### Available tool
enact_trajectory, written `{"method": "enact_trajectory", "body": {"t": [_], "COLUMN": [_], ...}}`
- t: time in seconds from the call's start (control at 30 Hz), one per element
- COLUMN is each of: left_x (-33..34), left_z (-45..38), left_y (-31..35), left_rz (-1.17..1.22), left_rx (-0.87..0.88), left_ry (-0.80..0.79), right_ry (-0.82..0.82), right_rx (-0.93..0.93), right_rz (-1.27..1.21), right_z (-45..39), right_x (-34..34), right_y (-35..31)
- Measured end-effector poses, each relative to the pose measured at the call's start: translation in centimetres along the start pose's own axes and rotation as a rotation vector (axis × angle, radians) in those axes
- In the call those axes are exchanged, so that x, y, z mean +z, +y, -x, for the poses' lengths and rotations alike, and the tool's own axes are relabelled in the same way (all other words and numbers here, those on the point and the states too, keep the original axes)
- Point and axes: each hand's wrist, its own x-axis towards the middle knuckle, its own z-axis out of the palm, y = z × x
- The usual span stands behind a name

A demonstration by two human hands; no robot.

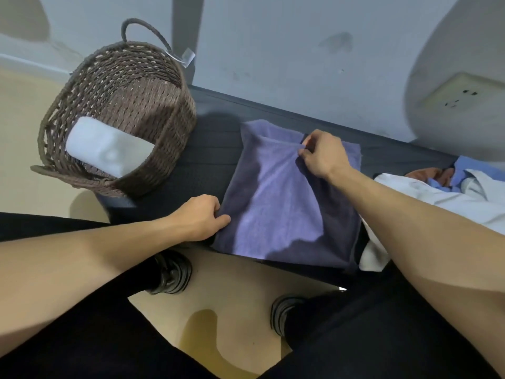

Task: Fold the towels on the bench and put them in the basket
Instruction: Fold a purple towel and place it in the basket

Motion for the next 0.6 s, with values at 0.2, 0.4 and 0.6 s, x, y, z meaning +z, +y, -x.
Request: {"method": "enact_trajectory", "body": {"t": [0.2,0.4,0.6], "left_x": [-0.2,-0.4,-0.6], "left_z": [0.6,1.2,0.7], "left_y": [0.0,-1.2,-2.2], "left_rz": [0.369,0.405,0.399], "left_rx": [-0.073,-0.031,-0.014], "left_ry": [-0.154,-0.162,-0.176], "right_ry": [0.023,-0.148,-0.209], "right_rx": [-0.158,-0.194,-0.2], "right_rz": [0.102,0.181,0.166], "right_z": [-0.1,-4.2,-7.2], "right_x": [0.2,2.6,3.2], "right_y": [-3.5,-9.1,-10.9]}}
